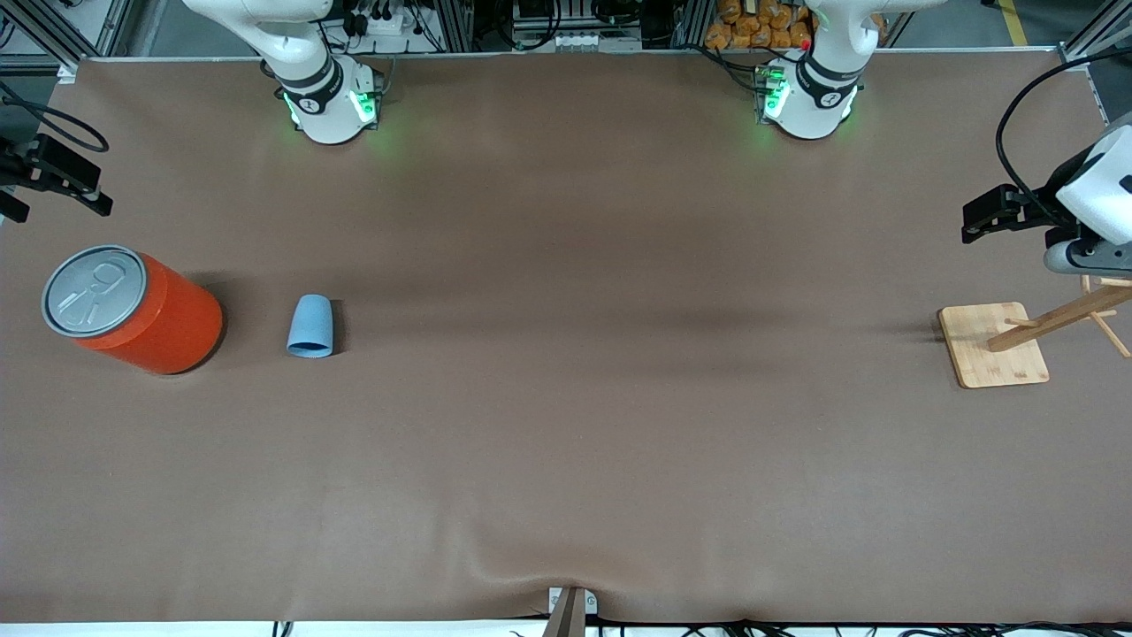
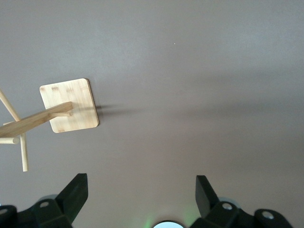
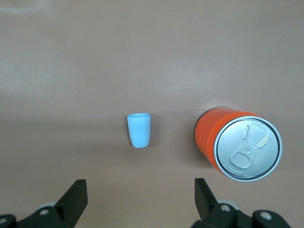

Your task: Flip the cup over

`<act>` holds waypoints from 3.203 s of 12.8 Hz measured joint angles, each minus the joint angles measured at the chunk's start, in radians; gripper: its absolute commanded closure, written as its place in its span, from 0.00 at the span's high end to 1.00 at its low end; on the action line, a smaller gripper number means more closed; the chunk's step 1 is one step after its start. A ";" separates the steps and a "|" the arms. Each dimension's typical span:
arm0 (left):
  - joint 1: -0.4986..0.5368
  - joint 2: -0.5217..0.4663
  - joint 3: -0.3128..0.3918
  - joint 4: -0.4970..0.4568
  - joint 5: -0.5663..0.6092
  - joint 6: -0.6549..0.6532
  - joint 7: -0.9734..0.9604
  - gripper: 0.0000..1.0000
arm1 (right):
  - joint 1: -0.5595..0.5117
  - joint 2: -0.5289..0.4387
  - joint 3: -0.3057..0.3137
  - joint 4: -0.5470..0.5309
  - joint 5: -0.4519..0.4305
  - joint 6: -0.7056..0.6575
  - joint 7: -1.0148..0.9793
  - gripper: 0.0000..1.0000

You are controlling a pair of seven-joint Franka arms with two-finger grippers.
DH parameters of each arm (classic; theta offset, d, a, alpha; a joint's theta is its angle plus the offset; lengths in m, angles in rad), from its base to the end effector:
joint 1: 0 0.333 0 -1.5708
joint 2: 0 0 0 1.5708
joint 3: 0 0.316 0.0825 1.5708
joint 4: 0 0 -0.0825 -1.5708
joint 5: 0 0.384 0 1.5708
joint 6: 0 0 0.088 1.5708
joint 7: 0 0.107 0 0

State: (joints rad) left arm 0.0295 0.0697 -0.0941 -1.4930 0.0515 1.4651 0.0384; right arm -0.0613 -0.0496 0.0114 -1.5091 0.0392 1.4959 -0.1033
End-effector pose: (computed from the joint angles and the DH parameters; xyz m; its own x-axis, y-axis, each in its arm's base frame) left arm 0.5640 -0.0286 0.6133 0.9903 -0.0975 -0.0987 -0.1019 -0.9939 -0.0412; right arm 0.5306 -0.0219 0.6737 0.9976 0.0563 0.0402 0.0577 -0.9977 -0.0344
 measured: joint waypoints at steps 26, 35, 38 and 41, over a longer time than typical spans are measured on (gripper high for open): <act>0.007 0.022 0.002 0.000 0.000 0.014 -0.001 1.00 | 0.060 0.200 0.011 -0.735 0.005 0.753 0.075 1.00; 0.007 0.023 0.000 0.000 0.000 0.014 -0.001 1.00 | 0.117 0.299 0.017 -0.809 0.003 0.988 0.078 1.00; 0.006 0.023 -0.002 0.000 0.000 0.014 -0.001 1.00 | 0.131 0.325 0.017 -0.809 -0.041 1.016 0.075 1.00; 0.006 0.023 -0.002 0.000 0.000 0.014 -0.001 1.00 | 0.129 0.359 0.011 -0.811 -0.083 1.065 0.074 0.47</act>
State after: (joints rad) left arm 0.0359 0.0923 -0.0962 -1.4934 0.0516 1.4795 0.0376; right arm 0.0674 0.3094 0.0229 -2.3197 -0.0434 2.5613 -0.0295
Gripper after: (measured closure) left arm 0.000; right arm 0.053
